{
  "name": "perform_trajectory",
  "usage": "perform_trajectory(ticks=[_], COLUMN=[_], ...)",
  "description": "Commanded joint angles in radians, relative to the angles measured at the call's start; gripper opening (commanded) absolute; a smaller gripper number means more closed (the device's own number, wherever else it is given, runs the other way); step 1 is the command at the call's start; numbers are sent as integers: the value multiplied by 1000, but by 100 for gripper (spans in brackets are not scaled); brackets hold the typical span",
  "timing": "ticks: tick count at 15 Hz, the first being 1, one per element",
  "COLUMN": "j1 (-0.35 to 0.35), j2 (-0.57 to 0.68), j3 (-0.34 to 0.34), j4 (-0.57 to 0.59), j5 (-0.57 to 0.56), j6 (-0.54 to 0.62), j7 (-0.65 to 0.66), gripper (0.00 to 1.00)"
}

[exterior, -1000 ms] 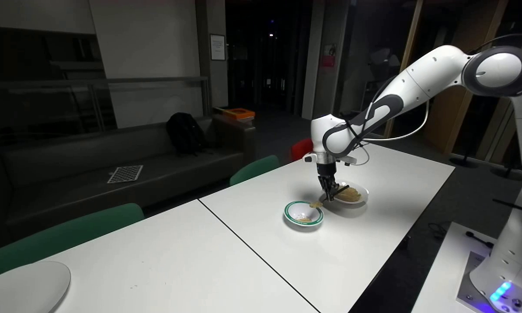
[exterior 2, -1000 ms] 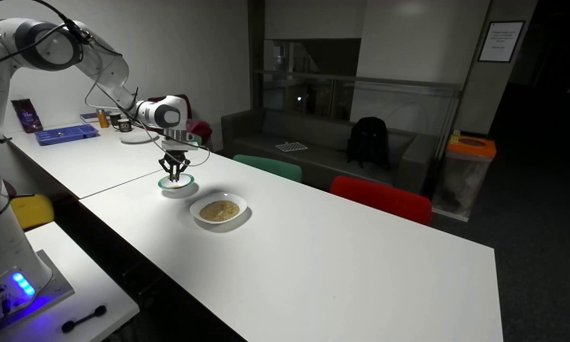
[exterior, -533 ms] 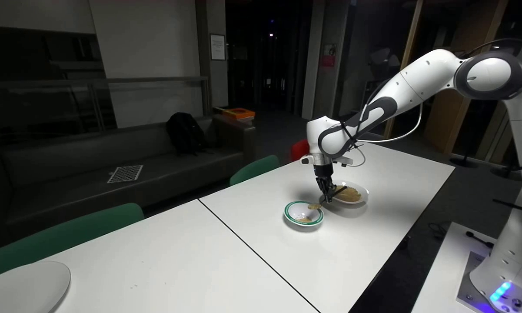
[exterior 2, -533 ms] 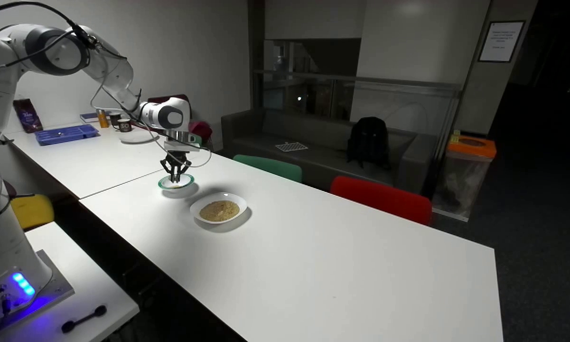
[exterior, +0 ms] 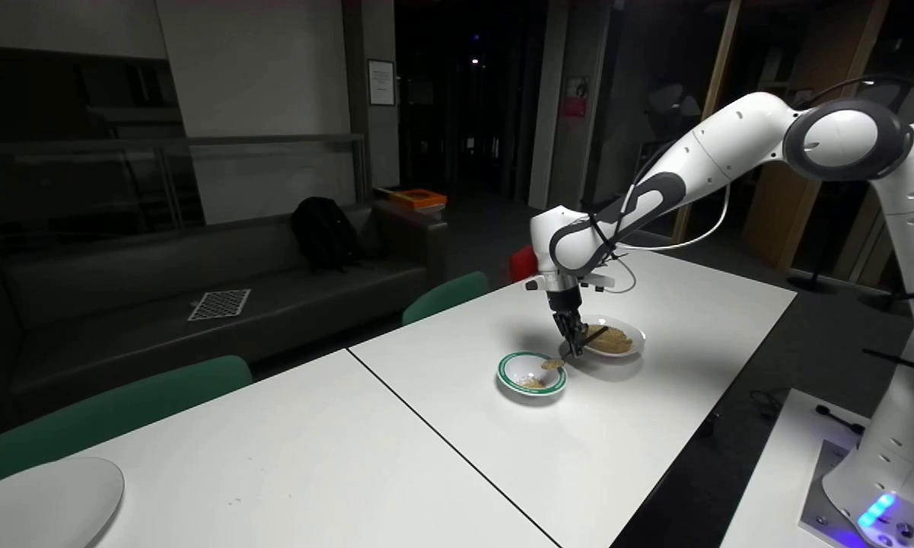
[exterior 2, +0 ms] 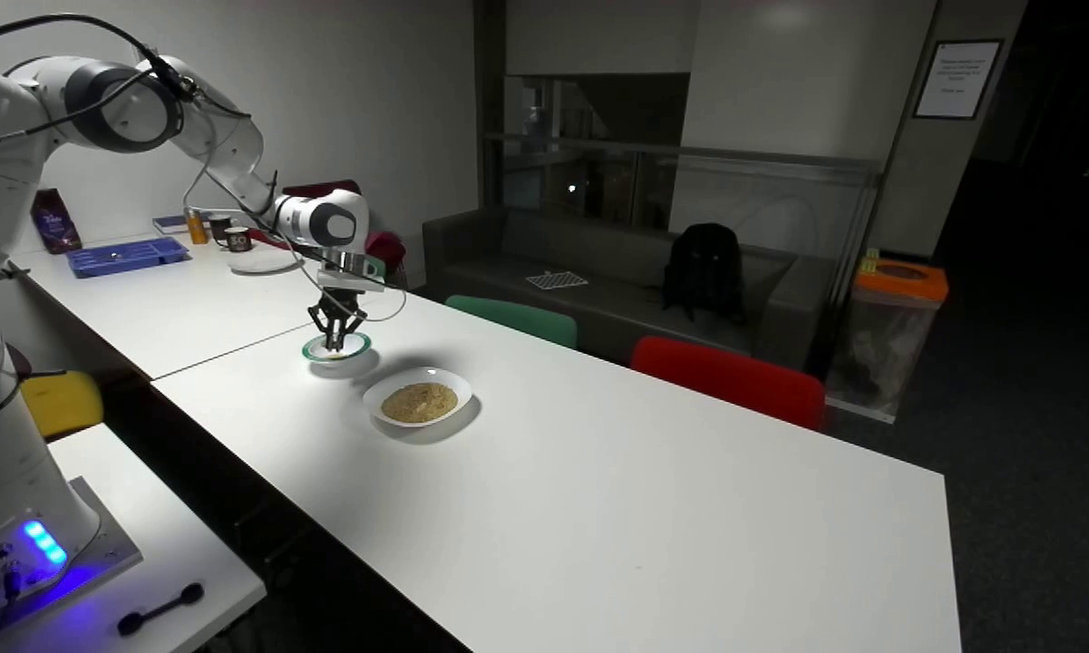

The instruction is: Scoop some contents from the white plate using the spoon and put it in the bowl.

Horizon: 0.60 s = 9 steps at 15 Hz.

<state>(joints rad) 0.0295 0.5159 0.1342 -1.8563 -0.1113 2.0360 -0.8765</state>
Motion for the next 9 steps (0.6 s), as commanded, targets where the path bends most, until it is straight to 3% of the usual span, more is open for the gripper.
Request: perform_trajectory(ticks=[1, 9], j1=[4, 8], j2=[23, 58], j3=[-1, 3], j4=[56, 118], j5=[0, 5], j6=[-64, -120], j7=[23, 30], gripper=[3, 3])
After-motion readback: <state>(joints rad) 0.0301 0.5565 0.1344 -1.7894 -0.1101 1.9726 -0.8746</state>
